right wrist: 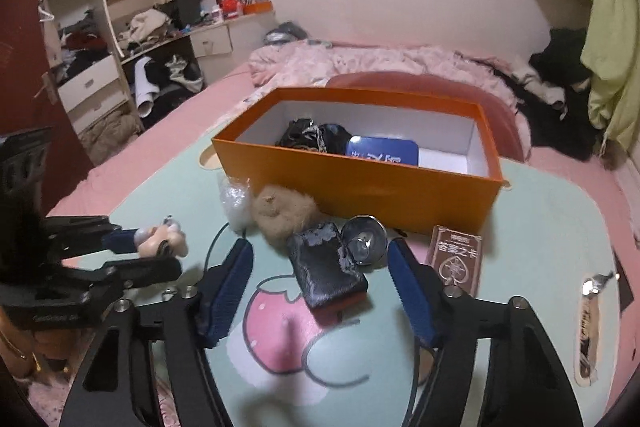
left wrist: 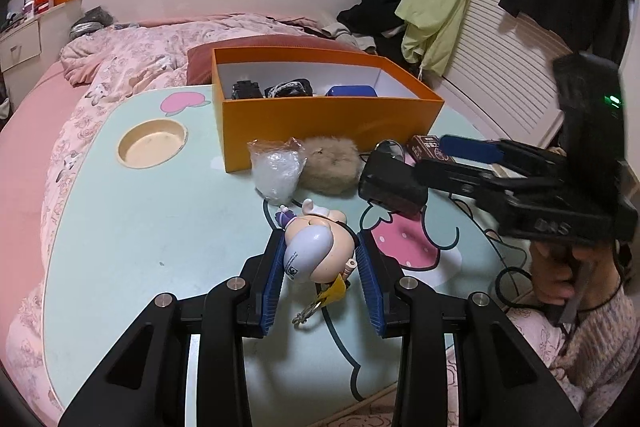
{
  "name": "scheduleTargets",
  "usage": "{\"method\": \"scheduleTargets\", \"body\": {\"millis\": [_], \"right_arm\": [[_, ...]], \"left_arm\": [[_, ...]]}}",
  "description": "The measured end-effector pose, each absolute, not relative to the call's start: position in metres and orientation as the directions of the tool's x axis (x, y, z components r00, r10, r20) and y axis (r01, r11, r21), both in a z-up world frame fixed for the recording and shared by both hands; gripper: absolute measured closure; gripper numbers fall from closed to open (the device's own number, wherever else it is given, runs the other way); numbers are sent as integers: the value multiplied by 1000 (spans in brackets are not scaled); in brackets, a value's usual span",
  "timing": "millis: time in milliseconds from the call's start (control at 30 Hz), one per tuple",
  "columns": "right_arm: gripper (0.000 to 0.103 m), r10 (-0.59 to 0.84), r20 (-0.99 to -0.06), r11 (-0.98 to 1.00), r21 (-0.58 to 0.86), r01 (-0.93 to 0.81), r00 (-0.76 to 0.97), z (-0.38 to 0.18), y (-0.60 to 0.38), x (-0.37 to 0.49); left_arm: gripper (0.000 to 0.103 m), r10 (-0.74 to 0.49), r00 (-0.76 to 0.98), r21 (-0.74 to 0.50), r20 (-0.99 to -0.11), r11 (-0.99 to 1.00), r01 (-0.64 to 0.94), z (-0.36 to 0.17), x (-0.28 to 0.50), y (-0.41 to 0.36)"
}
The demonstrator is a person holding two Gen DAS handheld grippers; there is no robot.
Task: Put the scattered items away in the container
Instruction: 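Grasp doll keychain with left tool while right tool grasps black pouch, then lower doll keychain into orange box with left tool while right tool drops black pouch in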
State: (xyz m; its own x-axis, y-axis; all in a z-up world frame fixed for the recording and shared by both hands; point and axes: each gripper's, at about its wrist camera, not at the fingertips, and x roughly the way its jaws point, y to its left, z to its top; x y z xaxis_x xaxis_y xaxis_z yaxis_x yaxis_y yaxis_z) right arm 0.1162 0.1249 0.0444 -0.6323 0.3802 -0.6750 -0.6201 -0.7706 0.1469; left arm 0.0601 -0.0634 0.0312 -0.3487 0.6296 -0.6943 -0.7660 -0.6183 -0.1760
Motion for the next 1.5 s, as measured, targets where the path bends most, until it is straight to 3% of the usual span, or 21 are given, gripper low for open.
{"method": "scheduleTargets", "body": {"millis": [67, 167, 233, 567, 800, 967, 1133, 1500], "right_arm": [[53, 350, -696, -777, 159, -609, -628, 36, 133, 109], [54, 347, -735, -769, 132, -625, -583, 22, 139, 98], [63, 314, -768, -766, 143, -627, -559, 12, 142, 93], [64, 261, -759, -767, 211, -605, -596, 10, 114, 117], [64, 308, -694, -724, 273, -634, -651, 39, 111, 138], [64, 371, -668, -715, 238, -658, -645, 66, 124, 130], [64, 429, -704, -652, 192, -734, -566, 83, 160, 116], [63, 469, -743, -568, 160, -807, -477, 72, 234, 76]], "left_arm": [[66, 631, -347, -179, -694, -618, -765, 31, 60, -64], [66, 634, -344, -184, -693, -617, -765, 30, 59, -64], [66, 634, -343, -185, -693, -617, -765, 30, 59, -65], [66, 645, -340, -195, -685, -611, -767, 32, 59, -66], [66, 678, -337, -211, -653, -590, -780, 48, 56, -59], [66, 700, -381, -175, -604, -583, -794, 79, 43, -44], [66, 675, -458, -115, -578, -623, -773, 107, 13, -19], [66, 606, -460, -122, -649, -679, -724, 86, -52, 31]]}}
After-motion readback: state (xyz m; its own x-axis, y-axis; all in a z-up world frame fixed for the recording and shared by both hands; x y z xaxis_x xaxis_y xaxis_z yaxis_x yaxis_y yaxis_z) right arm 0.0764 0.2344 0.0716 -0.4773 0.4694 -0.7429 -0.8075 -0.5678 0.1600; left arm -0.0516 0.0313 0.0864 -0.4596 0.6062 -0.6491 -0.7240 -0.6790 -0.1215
